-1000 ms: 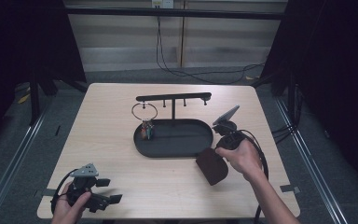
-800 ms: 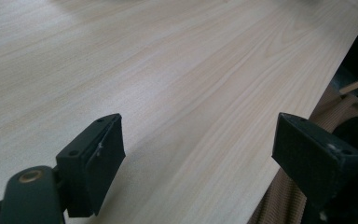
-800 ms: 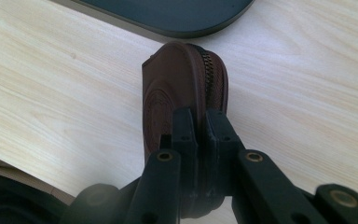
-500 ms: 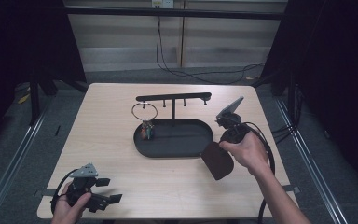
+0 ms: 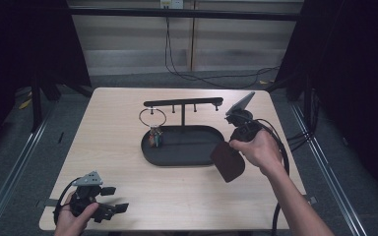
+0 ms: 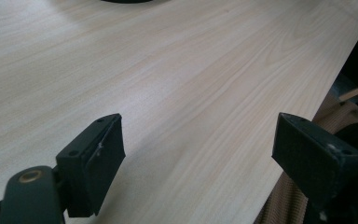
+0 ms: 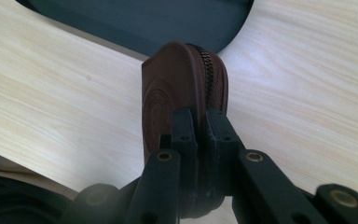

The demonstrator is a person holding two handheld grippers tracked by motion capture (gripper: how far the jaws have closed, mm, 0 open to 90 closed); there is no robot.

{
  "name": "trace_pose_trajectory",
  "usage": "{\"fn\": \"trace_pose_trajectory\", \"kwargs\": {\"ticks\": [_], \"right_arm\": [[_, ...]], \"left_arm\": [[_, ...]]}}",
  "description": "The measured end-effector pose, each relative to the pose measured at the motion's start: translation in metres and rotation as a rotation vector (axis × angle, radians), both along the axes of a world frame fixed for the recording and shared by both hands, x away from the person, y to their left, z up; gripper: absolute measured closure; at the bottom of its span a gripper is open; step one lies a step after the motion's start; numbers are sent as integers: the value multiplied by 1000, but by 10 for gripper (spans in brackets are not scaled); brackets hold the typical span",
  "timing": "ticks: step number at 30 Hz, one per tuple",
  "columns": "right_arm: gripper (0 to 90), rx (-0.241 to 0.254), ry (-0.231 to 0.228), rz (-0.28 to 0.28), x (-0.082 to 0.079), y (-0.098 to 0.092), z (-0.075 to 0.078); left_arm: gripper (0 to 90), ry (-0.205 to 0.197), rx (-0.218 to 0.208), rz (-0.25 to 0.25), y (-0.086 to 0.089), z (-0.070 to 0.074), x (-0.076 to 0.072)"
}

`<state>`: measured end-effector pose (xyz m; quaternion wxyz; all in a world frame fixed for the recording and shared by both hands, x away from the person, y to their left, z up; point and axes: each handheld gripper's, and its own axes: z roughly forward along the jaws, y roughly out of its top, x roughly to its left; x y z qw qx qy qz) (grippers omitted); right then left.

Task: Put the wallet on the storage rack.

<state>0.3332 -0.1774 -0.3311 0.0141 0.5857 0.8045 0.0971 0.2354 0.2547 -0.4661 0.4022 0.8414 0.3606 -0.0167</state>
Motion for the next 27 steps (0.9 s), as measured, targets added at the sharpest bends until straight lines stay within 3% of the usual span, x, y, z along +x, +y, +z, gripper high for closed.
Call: {"fn": "trace_pose_trajectory", "kwargs": {"ticks": [7, 16, 27], "right_arm": [[833, 16, -27, -6, 7, 7, 4], [833, 18, -25, 1, 17, 12, 1], [833, 21, -11, -28, 29, 11, -4]], "left_arm": [[165, 1, -1, 0, 1, 0, 0], [165, 0, 7, -25, -2, 0, -1], [165, -9, -5, -20, -2, 1, -4]]}}
